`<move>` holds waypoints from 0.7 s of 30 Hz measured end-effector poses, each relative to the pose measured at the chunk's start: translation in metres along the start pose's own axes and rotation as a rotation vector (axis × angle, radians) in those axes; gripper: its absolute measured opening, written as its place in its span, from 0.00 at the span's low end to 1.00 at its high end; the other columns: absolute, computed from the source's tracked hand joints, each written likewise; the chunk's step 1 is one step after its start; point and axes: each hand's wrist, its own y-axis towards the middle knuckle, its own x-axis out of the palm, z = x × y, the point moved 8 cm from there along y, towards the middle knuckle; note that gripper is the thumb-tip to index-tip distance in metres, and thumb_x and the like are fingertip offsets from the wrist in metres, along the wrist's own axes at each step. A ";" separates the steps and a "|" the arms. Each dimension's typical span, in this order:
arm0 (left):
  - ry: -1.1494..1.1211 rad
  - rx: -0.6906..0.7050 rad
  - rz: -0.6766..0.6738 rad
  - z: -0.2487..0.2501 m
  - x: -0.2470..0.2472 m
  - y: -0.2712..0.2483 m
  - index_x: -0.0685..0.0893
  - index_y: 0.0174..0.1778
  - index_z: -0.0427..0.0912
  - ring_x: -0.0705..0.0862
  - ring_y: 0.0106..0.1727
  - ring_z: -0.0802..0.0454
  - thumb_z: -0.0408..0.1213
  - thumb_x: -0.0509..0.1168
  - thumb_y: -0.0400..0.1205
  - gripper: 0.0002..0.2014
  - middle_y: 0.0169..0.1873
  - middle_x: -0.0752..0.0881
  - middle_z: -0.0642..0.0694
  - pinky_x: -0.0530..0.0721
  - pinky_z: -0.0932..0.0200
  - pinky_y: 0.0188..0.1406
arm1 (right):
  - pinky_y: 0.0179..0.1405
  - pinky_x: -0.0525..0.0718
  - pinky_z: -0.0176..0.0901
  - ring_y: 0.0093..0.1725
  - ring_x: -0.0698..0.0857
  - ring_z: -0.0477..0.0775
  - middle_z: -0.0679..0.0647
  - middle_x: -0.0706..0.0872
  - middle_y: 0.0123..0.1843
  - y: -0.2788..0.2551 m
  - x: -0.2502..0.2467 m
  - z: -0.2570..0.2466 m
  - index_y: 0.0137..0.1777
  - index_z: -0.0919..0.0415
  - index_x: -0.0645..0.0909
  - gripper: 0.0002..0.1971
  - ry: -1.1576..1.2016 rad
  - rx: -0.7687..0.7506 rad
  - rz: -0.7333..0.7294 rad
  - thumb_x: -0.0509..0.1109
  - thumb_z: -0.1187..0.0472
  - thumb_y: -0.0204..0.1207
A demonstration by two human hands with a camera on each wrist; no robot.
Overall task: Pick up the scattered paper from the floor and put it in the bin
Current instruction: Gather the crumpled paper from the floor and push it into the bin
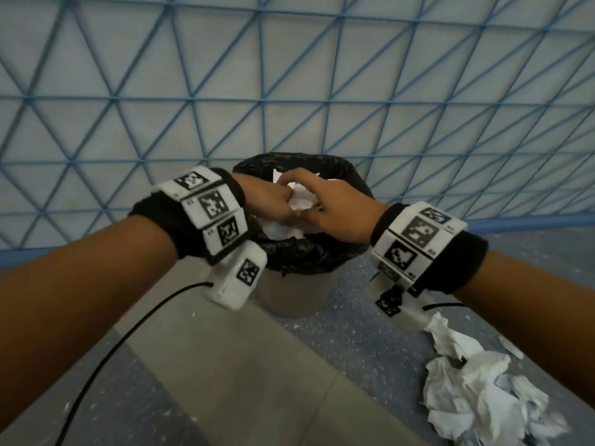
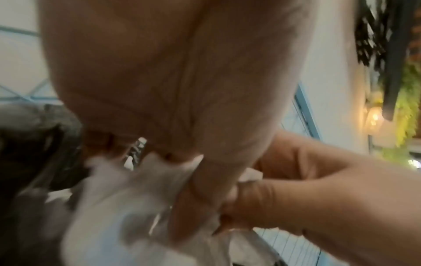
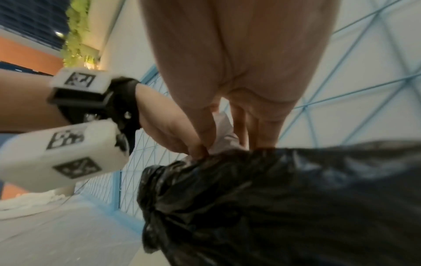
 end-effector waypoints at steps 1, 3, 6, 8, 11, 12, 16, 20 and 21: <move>0.020 -0.005 -0.022 0.000 -0.002 -0.003 0.73 0.69 0.33 0.76 0.56 0.50 0.36 0.59 0.82 0.20 0.59 0.80 0.41 0.76 0.61 0.54 | 0.51 0.78 0.48 0.49 0.82 0.60 0.56 0.80 0.45 0.002 -0.001 -0.003 0.66 0.55 0.73 0.18 -0.011 -0.012 0.025 0.67 0.60 0.76; 0.051 -0.029 0.015 -0.005 -0.005 -0.006 0.73 0.72 0.39 0.78 0.59 0.48 0.35 0.62 0.80 0.22 0.66 0.80 0.40 0.76 0.58 0.59 | 0.52 0.77 0.46 0.54 0.82 0.62 0.59 0.82 0.45 0.007 -0.004 0.002 0.59 0.59 0.80 0.13 -0.083 -0.001 0.039 0.67 0.62 0.75; 0.023 -0.017 0.280 -0.012 -0.024 -0.011 0.74 0.71 0.45 0.79 0.64 0.46 0.34 0.68 0.76 0.25 0.69 0.78 0.42 0.74 0.62 0.60 | 0.60 0.73 0.41 0.63 0.80 0.61 0.62 0.85 0.61 0.011 0.016 0.023 0.57 0.64 0.84 0.12 -0.254 0.069 -0.166 0.66 0.66 0.76; 0.022 -0.003 0.358 -0.013 -0.024 -0.012 0.80 0.66 0.45 0.81 0.59 0.47 0.33 0.69 0.75 0.21 0.65 0.82 0.42 0.75 0.62 0.57 | 0.63 0.72 0.39 0.66 0.79 0.60 0.61 0.84 0.65 0.008 0.029 0.033 0.60 0.63 0.84 0.14 -0.280 0.111 -0.258 0.63 0.68 0.78; 0.188 -0.051 0.269 -0.011 0.001 0.000 0.82 0.61 0.38 0.82 0.62 0.40 0.35 0.66 0.78 0.15 0.62 0.84 0.37 0.78 0.55 0.60 | 0.67 0.70 0.38 0.69 0.77 0.57 0.56 0.82 0.69 0.009 0.037 0.039 0.65 0.60 0.81 0.15 -0.247 0.156 -0.321 0.60 0.63 0.81; 0.244 -0.070 0.234 -0.010 0.006 0.003 0.82 0.59 0.35 0.82 0.61 0.39 0.36 0.65 0.79 0.14 0.61 0.84 0.35 0.79 0.53 0.60 | 0.68 0.67 0.36 0.71 0.75 0.56 0.56 0.80 0.71 0.009 0.036 0.039 0.66 0.60 0.79 0.16 -0.227 0.161 -0.339 0.60 0.61 0.82; 0.438 -0.107 0.194 0.008 -0.015 -0.001 0.82 0.58 0.33 0.82 0.60 0.38 0.38 0.62 0.80 0.15 0.60 0.84 0.35 0.80 0.51 0.59 | 0.71 0.61 0.30 0.78 0.67 0.50 0.51 0.71 0.78 -0.004 0.014 0.035 0.70 0.53 0.76 0.19 -0.026 0.103 -0.354 0.62 0.61 0.80; 0.638 -0.167 0.374 0.037 -0.059 -0.024 0.83 0.59 0.39 0.83 0.54 0.39 0.37 0.61 0.80 0.14 0.56 0.86 0.38 0.79 0.51 0.50 | 0.40 0.74 0.14 0.57 0.82 0.39 0.52 0.83 0.64 -0.029 -0.024 0.053 0.70 0.52 0.75 0.24 0.213 0.107 -0.159 0.59 0.71 0.76; 0.684 -0.154 0.424 0.048 -0.066 -0.027 0.84 0.58 0.39 0.83 0.53 0.39 0.37 0.60 0.80 0.14 0.55 0.86 0.39 0.80 0.50 0.50 | 0.41 0.74 0.14 0.53 0.82 0.35 0.50 0.85 0.60 -0.036 -0.033 0.060 0.70 0.52 0.76 0.26 0.287 0.112 -0.090 0.60 0.72 0.74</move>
